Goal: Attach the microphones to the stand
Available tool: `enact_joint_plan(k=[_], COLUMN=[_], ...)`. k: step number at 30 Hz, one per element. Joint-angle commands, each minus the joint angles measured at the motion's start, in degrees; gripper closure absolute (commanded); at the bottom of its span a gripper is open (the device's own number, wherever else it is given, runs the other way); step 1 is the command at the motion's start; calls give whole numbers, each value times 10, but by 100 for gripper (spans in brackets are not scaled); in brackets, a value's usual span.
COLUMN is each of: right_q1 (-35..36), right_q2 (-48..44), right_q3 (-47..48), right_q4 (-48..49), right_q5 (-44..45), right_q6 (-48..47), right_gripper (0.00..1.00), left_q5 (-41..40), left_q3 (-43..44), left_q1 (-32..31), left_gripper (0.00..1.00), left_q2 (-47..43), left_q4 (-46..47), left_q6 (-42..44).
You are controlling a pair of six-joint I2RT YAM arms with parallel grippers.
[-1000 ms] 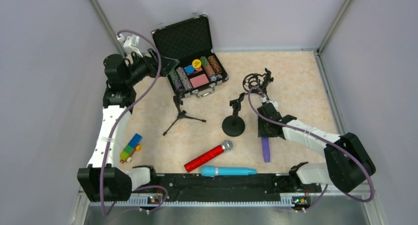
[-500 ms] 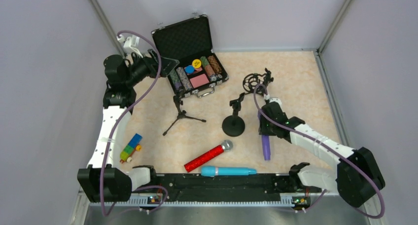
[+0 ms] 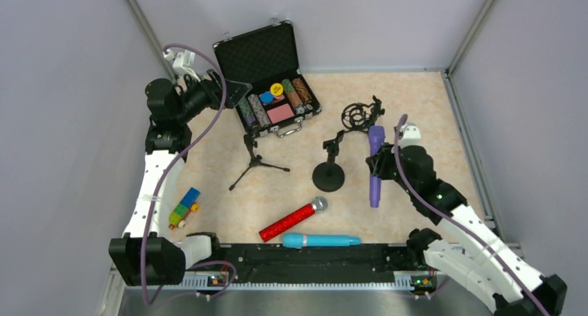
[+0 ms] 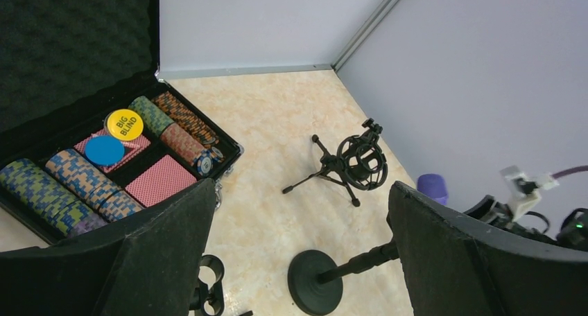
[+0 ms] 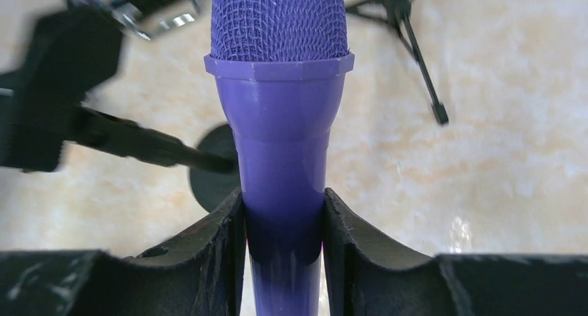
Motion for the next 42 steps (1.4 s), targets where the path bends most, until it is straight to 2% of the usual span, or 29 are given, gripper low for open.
enact_joint_plan(k=[1, 9, 17, 21, 35, 42], right_q1=[7, 7, 7, 7, 7, 7], right_q2=[-94, -213, -248, -242, -221, -221], right_q3=[-18, -61, -71, -70, -66, -66], right_q4=[101, 196, 209, 201, 170, 153], right_q5=[-7, -3, 31, 32, 31, 33], right_q6=[-27, -75, -59, -52, -34, -30], right_gripper=[100, 100, 100, 100, 100, 100], left_q5=[1, -2, -19, -35, -124, -229], left_q3=[-11, -33, -5, 0, 70, 80], left_q1=[-2, -1, -15, -77, -307, -416], left_gripper=[2, 2, 2, 2, 2, 2], left_q2=[-16, -11, 10, 23, 119, 140], left_q4=[53, 107, 58, 37, -131, -177], left_q6=[-14, -67, -76, -57, 76, 131])
